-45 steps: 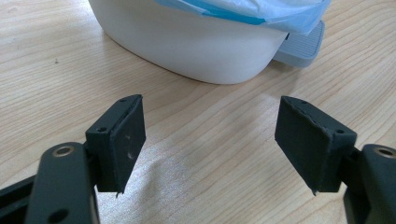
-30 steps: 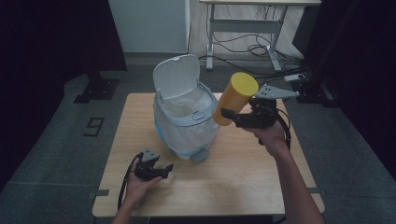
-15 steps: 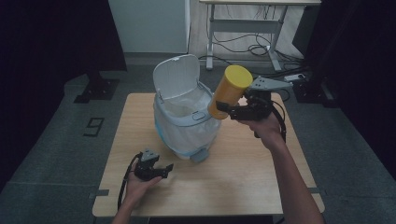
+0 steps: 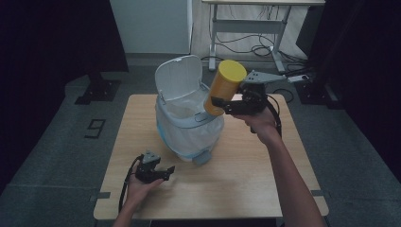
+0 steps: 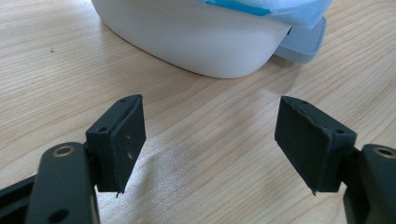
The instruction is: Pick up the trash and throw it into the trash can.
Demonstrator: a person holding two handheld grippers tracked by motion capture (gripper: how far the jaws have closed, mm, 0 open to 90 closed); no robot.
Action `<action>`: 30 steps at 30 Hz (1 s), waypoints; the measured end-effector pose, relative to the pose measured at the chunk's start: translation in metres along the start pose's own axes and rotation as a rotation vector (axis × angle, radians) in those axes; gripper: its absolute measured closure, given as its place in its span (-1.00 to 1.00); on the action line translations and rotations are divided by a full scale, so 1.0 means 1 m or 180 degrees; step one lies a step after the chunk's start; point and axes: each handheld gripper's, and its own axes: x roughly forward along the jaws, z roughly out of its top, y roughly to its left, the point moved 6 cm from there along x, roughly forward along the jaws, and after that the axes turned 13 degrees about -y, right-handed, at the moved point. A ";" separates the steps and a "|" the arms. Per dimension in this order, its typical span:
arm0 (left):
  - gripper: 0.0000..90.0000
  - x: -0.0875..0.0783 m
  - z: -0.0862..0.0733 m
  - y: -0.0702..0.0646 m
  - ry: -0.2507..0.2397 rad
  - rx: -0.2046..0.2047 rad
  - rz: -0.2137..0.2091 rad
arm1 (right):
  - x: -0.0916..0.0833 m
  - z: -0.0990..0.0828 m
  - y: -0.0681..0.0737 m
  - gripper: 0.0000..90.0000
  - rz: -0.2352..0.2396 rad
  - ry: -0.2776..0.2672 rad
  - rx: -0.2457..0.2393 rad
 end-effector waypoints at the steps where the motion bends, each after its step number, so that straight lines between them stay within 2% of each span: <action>1: -0.45 0.000 0.000 0.000 0.0006 0.0005 0.0000 | 0.003 0.000 0.000 -0.47 0.0004 0.0004 0.0006; 22: -0.45 -0.002 -0.001 0.004 0.0012 0.0001 0.0009 | 0.037 0.003 -0.003 -0.47 0.0005 0.0081 0.0014; 30: -0.45 -0.002 -0.001 0.004 0.0017 0.0014 0.0000 | 0.060 0.002 0.004 -0.47 0.0073 0.0156 -0.0018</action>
